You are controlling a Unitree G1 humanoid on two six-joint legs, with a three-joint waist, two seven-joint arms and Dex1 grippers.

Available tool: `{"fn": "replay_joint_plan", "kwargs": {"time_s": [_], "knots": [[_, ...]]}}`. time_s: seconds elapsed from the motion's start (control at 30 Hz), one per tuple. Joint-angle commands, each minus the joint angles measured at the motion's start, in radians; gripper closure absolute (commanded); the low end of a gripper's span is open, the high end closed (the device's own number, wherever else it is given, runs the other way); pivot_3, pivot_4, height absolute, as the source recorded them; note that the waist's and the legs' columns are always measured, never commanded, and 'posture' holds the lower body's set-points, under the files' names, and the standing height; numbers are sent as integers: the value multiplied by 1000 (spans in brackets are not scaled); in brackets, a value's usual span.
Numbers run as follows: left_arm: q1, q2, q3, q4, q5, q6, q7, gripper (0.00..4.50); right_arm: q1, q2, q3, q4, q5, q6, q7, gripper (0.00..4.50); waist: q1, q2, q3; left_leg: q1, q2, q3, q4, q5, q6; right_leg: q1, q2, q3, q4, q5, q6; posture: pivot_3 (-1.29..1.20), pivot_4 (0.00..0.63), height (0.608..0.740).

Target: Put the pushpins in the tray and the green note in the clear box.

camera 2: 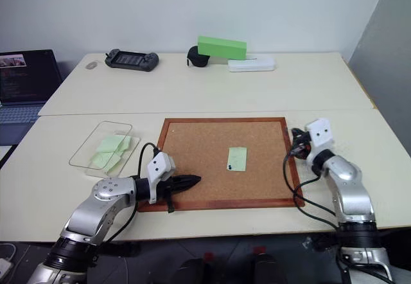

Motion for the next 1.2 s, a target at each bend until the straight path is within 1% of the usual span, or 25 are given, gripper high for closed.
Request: {"fn": "replay_joint_plan", "kwargs": {"time_s": [0.03,0.2,0.37,0.53,0.63,0.7,0.73,0.8,0.87,0.9,0.97,1.0,1.03,1.07,1.1,1.2], "knots": [[4,-3,-44,54,31,36,-5,4500,-26,5,-8,14,-6,-23,-21,4474,0,0,0,0,0,0,0,0,0,0,0,0,0,0,0,0,150,740],[-5,-5,-39,52,26,46,-7,4500,-46,8,-20,81,-26,-32,-63,4474,2,0,0,0,-1,0,1,0,0,1,0,0,0,0,0,0,150,740],[-1,-3,-37,44,25,53,-6,4500,-55,3,-20,111,-34,-45,-68,4474,3,0,0,0,-1,0,1,0,0,1,0,0,0,0,1,0,150,740],[3,-1,-36,42,27,51,-5,4500,-61,0,-19,129,-40,-37,-72,3507,2,0,0,0,-1,0,1,0,0,1,0,0,0,0,1,0,150,740],[-2,-4,-36,45,28,49,-4,4500,-64,-1,-18,133,-40,-38,-73,2768,2,0,0,0,-1,0,1,0,0,1,0,0,0,0,1,0,150,740],[-1,-4,-37,43,27,50,-4,4500,-64,-1,-19,133,-37,-39,-73,2460,2,0,0,0,-1,0,1,0,0,1,0,0,0,0,1,0,150,740],[1,-4,-38,40,27,50,-4,4500,-64,-2,-19,132,-39,-40,-74,2212,2,0,0,0,-1,0,1,0,0,1,0,0,0,0,1,0,150,740],[3,-5,-38,37,26,51,-4,4500,-64,-5,-20,131,-39,-40,-74,1921,2,0,0,0,-1,0,1,0,0,1,0,0,0,0,1,0,150,740],[3,-5,-38,36,26,51,-4,4500,-62,-7,-21,131,-37,-41,-73,1398,2,0,0,0,-1,0,1,0,0,1,0,0,0,0,1,0,150,740],[3,-5,-38,36,26,51,-4,4500,-61,-7,-21,132,-36,-41,-72,1270,2,0,0,0,-1,0,1,0,0,1,0,0,0,0,1,0,150,740],[4,-5,-38,35,26,51,-4,4500,-60,-9,-21,132,-36,-41,-72,789,2,0,0,0,-1,0,1,0,0,1,0,0,0,0,1,0,150,740],[4,-5,-38,35,25,51,-4,4500,-60,-9,-21,132,-36,-41,-73,639,2,0,0,0,-1,0,1,0,0,1,0,0,0,0,1,0,150,740],[4,-5,-39,35,25,51,-5,4500,-60,-10,-21,131,-38,-41,-75,363,2,0,0,0,-1,0,1,0,0,1,0,0,0,0,1,0,150,740],[4,-5,-39,35,25,51,-5,4500,-59,-10,-22,130,-38,-41,-77,272,2,0,0,0,-1,0,1,0,0,1,0,0,0,0,1,0,150,740],[4,-5,-39,35,25,52,-6,4500,-60,-11,-24,128,-38,-42,-78,45,2,0,0,0,-1,0,1,0,0,1,0,0,0,0,1,0,150,740],[5,-4,-40,37,25,52,-9,4500,-62,-12,-27,123,-33,-49,-75,45,2,0,0,0,-1,0,1,0,0,1,0,0,0,0,1,0,150,740]]}}
